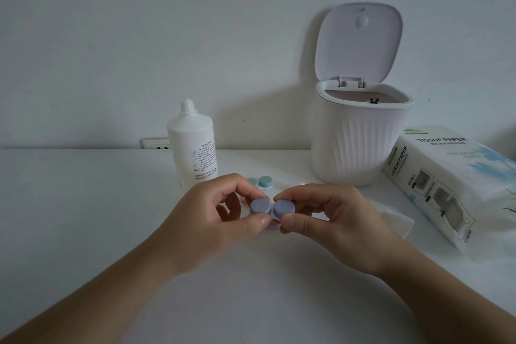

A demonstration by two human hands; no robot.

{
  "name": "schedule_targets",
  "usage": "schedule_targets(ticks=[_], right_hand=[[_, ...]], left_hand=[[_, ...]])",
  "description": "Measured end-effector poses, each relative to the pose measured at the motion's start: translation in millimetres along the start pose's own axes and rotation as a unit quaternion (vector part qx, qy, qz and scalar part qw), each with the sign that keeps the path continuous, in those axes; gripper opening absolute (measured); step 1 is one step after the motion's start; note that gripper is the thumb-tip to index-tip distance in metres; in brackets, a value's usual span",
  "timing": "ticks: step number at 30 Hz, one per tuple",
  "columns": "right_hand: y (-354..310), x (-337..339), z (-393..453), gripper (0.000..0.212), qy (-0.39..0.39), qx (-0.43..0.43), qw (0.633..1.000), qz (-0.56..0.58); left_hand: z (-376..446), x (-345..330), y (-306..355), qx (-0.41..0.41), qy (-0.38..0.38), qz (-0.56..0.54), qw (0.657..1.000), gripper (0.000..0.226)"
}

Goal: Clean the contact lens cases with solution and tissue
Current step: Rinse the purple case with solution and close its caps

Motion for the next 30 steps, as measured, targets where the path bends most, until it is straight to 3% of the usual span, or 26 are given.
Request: schedule_targets(ticks=[3,6,10,13,16,19,24,27,30], right_hand=[[0.5,0.7,0.0,0.015,0.002,0.001,1.000,-0.008],[-0.2,0.5,-0.2,0.015,0.003,-0.002,1.000,0.000],[-0.4,0.1,-0.3,0.016,-0.004,0.001,1.000,-0.004],[0.0,0.5,-0.5,0.017,-0.003,-0.006,1.000,-0.003],[-0.9,0.1,-0.7,0.018,-0.005,-0.003,1.000,-0.001],[-1.8,-0.3,-1.1,0.017,-0.009,0.002,1.000,0.008],[-1.3,-0.6,-1.0,0.018,-0.013,-0.005,1.000,0.004],[-0.7,-0.2,-1.4,0.017,-0.010,-0.004,1.000,0.006],[-1.8,-0.5,-1.5,0.019,-0.012,-0.002,1.000,0.013]], left_hand=[[-1.2,-0.4,1.6,0.000,-0.046,-0.025,0.999,0.038],[-0.1,-2.0,0.1,0.005,-0.026,-0.015,1.000,0.050],[0.5,0.2,-1.8,-0.006,0.024,0.011,1.000,0.037],[-0.9,1.5,0.0,-0.021,-0.013,0.028,0.999,0.026],[-2.3,-0.1,2.1,-0.022,-0.037,0.027,0.999,0.036],[-2.0,-1.2,2.5,-0.020,0.000,0.029,0.999,0.041],[-1.4,-0.5,3.9,-0.043,-0.005,0.041,0.998,0.015],[-2.1,-0.3,5.4,-0.045,-0.033,0.042,0.998,0.023],[-1.6,-0.6,4.0,-0.030,-0.011,0.030,0.999,0.033]])
Point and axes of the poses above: each hand's wrist, its own z-axis towards the middle knuckle, its own x-axis out of the back of the hand, y = z × x, the point moved 1 cm from there along z, towards the middle knuckle, and after that the axes turned 9 degrees about -x, right-handed, at the moved point
